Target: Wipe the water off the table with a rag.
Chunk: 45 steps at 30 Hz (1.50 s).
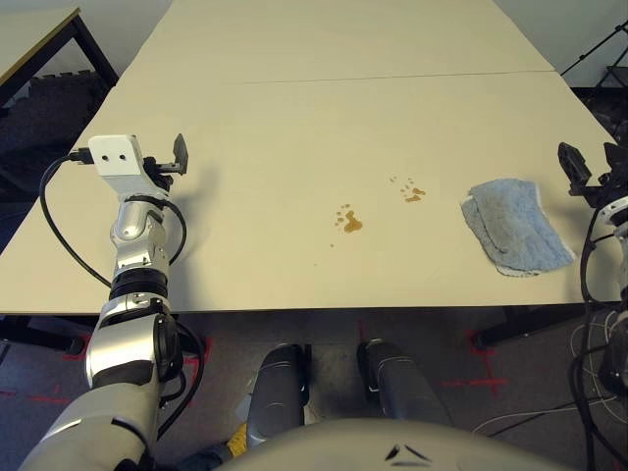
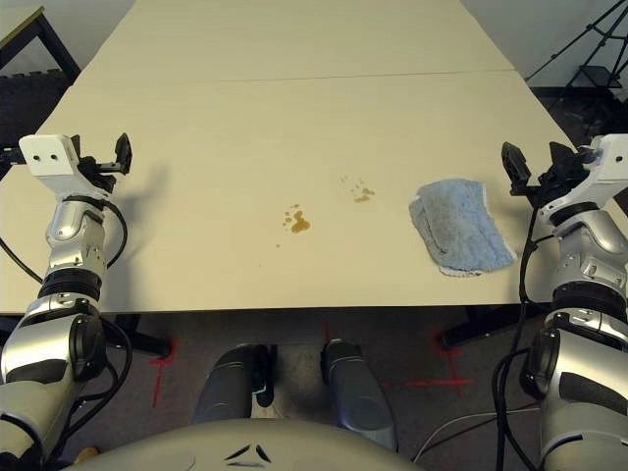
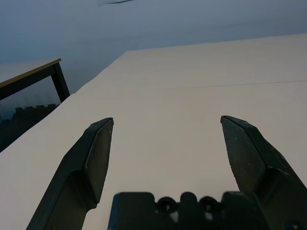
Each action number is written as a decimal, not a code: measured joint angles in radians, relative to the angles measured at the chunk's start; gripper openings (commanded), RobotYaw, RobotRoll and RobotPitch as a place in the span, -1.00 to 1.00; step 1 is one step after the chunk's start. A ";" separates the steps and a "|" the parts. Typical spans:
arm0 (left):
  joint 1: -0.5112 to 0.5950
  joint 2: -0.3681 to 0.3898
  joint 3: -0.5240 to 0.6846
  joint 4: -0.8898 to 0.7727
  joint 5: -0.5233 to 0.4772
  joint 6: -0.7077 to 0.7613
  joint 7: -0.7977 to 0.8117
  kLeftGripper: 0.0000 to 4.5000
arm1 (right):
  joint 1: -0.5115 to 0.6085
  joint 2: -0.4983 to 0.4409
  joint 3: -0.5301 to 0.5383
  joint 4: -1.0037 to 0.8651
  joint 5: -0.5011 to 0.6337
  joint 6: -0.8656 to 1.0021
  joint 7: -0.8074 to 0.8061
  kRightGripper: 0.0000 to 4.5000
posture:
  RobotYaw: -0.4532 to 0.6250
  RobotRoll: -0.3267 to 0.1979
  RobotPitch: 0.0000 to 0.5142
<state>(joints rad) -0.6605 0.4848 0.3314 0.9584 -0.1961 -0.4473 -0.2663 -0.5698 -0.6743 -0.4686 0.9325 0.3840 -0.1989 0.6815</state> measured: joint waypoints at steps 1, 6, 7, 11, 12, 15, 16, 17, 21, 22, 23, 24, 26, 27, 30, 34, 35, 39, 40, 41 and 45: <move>0.000 0.000 0.000 0.000 0.000 0.000 0.000 1.00 | 0.000 0.000 0.000 0.000 0.000 0.000 0.000 0.99 | -0.52 0.25 -0.44; -0.001 0.000 -0.007 0.000 -0.001 0.003 -0.030 1.00 | 0.004 0.000 -0.003 -0.008 0.000 0.000 -0.002 0.99 | -0.54 0.25 -0.42; -0.001 0.000 -0.010 0.000 -0.003 0.007 -0.049 1.00 | 0.011 0.001 -0.004 -0.022 0.000 0.000 -0.003 0.99 | -0.55 0.25 -0.42; 0.000 -0.001 -0.028 -0.025 -0.035 0.048 -0.196 1.00 | 0.036 0.002 -0.009 -0.068 0.004 0.009 -0.006 0.99 | -0.54 0.25 -0.42; 0.004 -0.001 -0.035 -0.047 -0.046 0.060 -0.245 1.00 | 0.040 0.004 -0.011 -0.074 0.006 0.014 -0.007 0.99 | -0.54 0.25 -0.43; 0.047 0.006 -0.058 -0.157 -0.099 0.115 -0.431 1.00 | 0.049 0.010 -0.012 -0.081 0.008 0.020 -0.017 0.99 | -0.53 0.25 -0.45; 0.069 0.009 -0.068 -0.194 -0.121 0.142 -0.499 1.00 | 0.053 0.012 -0.013 -0.082 0.008 0.021 -0.020 0.99 | -0.53 0.25 -0.45; 0.090 0.010 -0.077 -0.232 -0.140 0.169 -0.560 1.00 | 0.057 0.013 -0.013 -0.083 0.008 0.021 -0.022 0.99 | -0.52 0.25 -0.46; 0.154 0.026 -0.110 -0.373 -0.218 0.296 -0.747 1.00 | 0.059 0.016 -0.012 -0.083 0.008 0.031 -0.023 0.99 | -0.50 0.25 -0.48; 0.169 0.036 -0.120 -0.417 -0.235 0.330 -0.791 1.00 | 0.059 0.015 -0.012 -0.082 0.008 0.033 -0.023 0.99 | -0.50 0.25 -0.48; 0.177 0.041 -0.126 -0.449 -0.248 0.360 -0.821 1.00 | 0.057 0.015 -0.012 -0.080 0.007 0.034 -0.023 0.99 | -0.49 0.25 -0.48; 0.188 0.047 -0.130 -0.480 -0.257 0.386 -0.845 1.00 | 0.051 0.015 -0.011 -0.075 0.005 0.035 -0.021 0.99 | -0.49 0.25 -0.48; 0.212 0.060 -0.153 -0.525 -0.267 0.427 -0.894 1.00 | 0.038 0.010 -0.011 -0.063 0.000 0.037 -0.019 0.99 | -0.49 0.25 -0.49; 0.223 0.068 -0.164 -0.539 -0.268 0.446 -0.919 1.00 | 0.031 0.008 -0.010 -0.061 -0.003 0.037 -0.018 0.99 | -0.49 0.25 -0.49; 0.241 0.080 -0.185 -0.556 -0.268 0.470 -0.965 1.00 | 0.024 -0.001 -0.010 -0.055 -0.005 0.037 -0.015 0.99 | -0.49 0.25 -0.48; 0.241 0.083 -0.198 -0.556 -0.265 0.474 -0.995 1.00 | 0.025 -0.001 -0.010 -0.051 -0.003 0.056 -0.002 0.99 | -0.52 0.25 -0.46; 0.240 0.082 -0.200 -0.556 -0.263 0.473 -0.998 1.00 | 0.033 -0.004 -0.010 -0.069 0.004 0.086 0.009 0.99 | -0.52 0.25 -0.46; 0.235 0.081 -0.216 -0.554 -0.252 0.470 -1.008 1.00 | 0.104 -0.028 -0.014 -0.199 0.070 0.284 0.083 0.99 | -0.55 0.25 -0.44; 0.234 0.080 -0.218 -0.552 -0.250 0.468 -1.008 1.00 | 0.124 -0.035 -0.014 -0.231 0.087 0.334 0.096 0.99 | -0.57 0.25 -0.43; 0.232 0.079 -0.221 -0.552 -0.249 0.466 -1.008 1.00 | 0.152 -0.046 -0.015 -0.271 0.106 0.395 0.110 0.99 | -0.57 0.25 -0.42; 0.224 0.073 -0.228 -0.547 -0.243 0.457 -1.008 1.00 | 0.263 -0.102 -0.017 -0.420 0.172 0.616 0.164 0.99 | -0.59 0.25 -0.41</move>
<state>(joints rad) -0.4366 0.5574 0.1035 0.4111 -0.4393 0.0093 -1.2741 -0.3065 -0.7762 -0.4856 0.5128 0.5562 0.4170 0.8456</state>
